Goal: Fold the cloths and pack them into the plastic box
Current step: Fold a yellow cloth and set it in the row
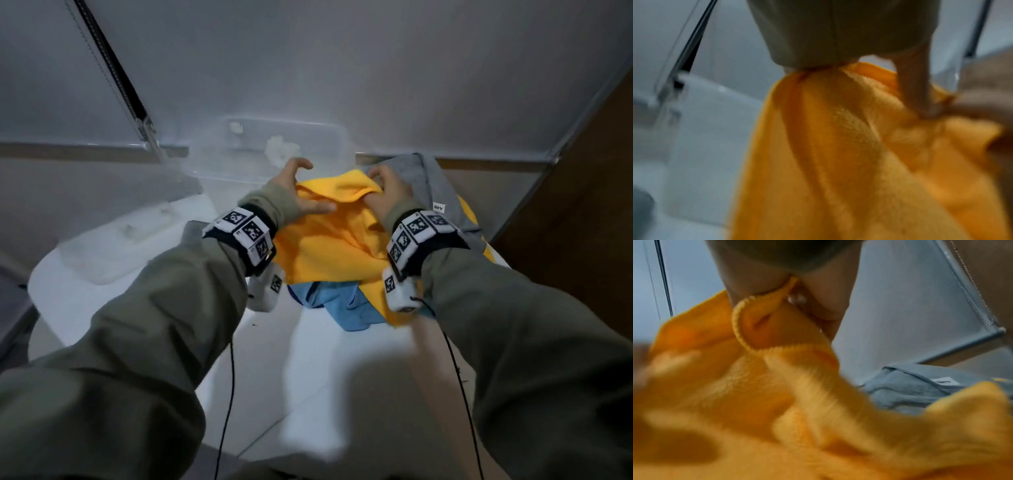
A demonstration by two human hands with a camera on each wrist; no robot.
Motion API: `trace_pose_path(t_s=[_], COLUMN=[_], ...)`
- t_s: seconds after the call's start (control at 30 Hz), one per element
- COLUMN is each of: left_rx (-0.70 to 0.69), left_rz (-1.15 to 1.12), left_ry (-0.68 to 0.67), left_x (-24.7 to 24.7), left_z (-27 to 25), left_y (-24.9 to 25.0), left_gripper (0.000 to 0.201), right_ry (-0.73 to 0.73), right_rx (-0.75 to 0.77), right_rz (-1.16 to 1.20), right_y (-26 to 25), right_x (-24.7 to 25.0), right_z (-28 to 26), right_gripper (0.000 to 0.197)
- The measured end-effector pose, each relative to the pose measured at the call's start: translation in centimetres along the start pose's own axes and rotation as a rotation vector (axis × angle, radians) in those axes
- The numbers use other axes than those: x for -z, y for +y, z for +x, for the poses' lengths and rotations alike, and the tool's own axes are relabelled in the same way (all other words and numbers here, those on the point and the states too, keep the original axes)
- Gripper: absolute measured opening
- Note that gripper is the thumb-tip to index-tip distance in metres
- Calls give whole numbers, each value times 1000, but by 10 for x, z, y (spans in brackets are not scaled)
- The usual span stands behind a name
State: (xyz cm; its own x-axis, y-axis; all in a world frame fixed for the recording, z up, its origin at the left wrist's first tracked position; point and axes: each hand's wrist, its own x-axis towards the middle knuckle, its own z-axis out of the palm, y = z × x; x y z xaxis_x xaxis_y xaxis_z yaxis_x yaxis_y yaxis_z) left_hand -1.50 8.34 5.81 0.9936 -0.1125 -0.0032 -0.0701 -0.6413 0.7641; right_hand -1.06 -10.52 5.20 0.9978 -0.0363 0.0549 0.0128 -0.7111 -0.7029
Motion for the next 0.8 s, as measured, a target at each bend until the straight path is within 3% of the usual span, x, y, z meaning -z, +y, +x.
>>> trace_pose_path(t_s=[0.07,0.13,0.23,0.3,0.37,0.5,0.57,0.63,0.7,0.8], left_rx=[102,165,212,189,162,121,163,261,263,239], left_rz=[457,553,27,-227,-417,-356,-270,-46,162,190], left_ry=[-80,-35,117,243,316,279,202,155,184,241], left_x=[20,40,64,81,99,135,142,142,138,132], left_z=[-5,-13,-23,-30,-31,-25,-23,-22,-21,-21], left_y=[-5,-14,-33,-31,-24,-15,-20,-29,-39,-52], left_gripper=[58,35,30,29,14,22,24,42,36,33], right_ry=[95,172,248,196,91,-103,-105,-78,-69,61], right_rx=[14,24,40,4,-67,-246,-293,-319,-323,-266], right_rz=[176,323,508,500,504,634,510,324,86,-256], right_y=[-24,-47,-68,-77,-87,-94,-92,-89,-88,-71], right_x=[10,21,32,31,31,33,25,18,13,-12], right_z=[-1,-2,-2,-3,-5,2,5,10,10,-2], right_gripper=[28,34,33,23,11,17,22,27,29,33])
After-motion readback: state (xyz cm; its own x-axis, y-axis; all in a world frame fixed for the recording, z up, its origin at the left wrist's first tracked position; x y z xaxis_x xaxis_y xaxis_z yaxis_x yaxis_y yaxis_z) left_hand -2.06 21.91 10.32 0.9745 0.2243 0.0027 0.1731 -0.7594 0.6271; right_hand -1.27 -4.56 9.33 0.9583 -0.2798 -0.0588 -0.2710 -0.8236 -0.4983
